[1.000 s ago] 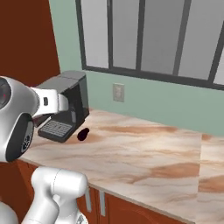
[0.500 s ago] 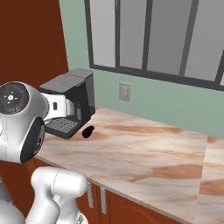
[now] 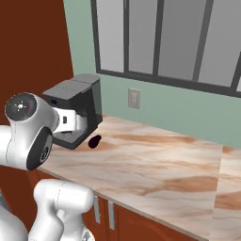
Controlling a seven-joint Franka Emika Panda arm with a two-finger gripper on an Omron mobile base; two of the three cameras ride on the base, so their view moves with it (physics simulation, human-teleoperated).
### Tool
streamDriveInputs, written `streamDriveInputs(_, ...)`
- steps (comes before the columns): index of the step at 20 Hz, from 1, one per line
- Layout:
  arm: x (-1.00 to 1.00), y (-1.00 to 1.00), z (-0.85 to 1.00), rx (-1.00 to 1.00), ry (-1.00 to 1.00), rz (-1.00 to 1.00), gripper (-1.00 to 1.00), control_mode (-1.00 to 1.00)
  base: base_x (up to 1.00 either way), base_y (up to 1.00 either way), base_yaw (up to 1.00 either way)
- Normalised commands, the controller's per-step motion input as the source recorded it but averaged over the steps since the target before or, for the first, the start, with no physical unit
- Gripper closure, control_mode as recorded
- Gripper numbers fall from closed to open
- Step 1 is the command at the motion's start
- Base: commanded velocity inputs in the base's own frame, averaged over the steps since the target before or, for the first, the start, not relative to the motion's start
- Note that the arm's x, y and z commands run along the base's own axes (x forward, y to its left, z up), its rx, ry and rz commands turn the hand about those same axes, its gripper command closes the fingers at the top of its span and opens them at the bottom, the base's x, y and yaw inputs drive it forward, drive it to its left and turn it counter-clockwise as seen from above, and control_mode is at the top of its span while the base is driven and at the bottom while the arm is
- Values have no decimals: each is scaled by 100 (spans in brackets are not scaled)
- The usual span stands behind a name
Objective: Place the beer on the top shelf of the fridge to keep it out of children's reach, and place the mushroom and eggplant on lower shelves for easy access.
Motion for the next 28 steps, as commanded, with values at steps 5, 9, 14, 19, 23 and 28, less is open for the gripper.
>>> streamDriveInputs(5,27,0,-39,-3,19,-9,-100,-100,0,0,0)
streamDriveInputs(9,21,0,-47,0,14,-1,-100,-100,0,0,0)
streamDriveInputs(14,39,3,-43,0,13,-5,-100,-100,0,0,0)
streamDriveInputs(19,46,11,-51,5,1,-1,-100,-100,0,0,0)
streamDriveInputs(23,47,1,-50,13,0,0,-100,-100,0,0,0)
streamDriveInputs(28,41,0,-43,5,0,0,-100,-100,0,0,0)
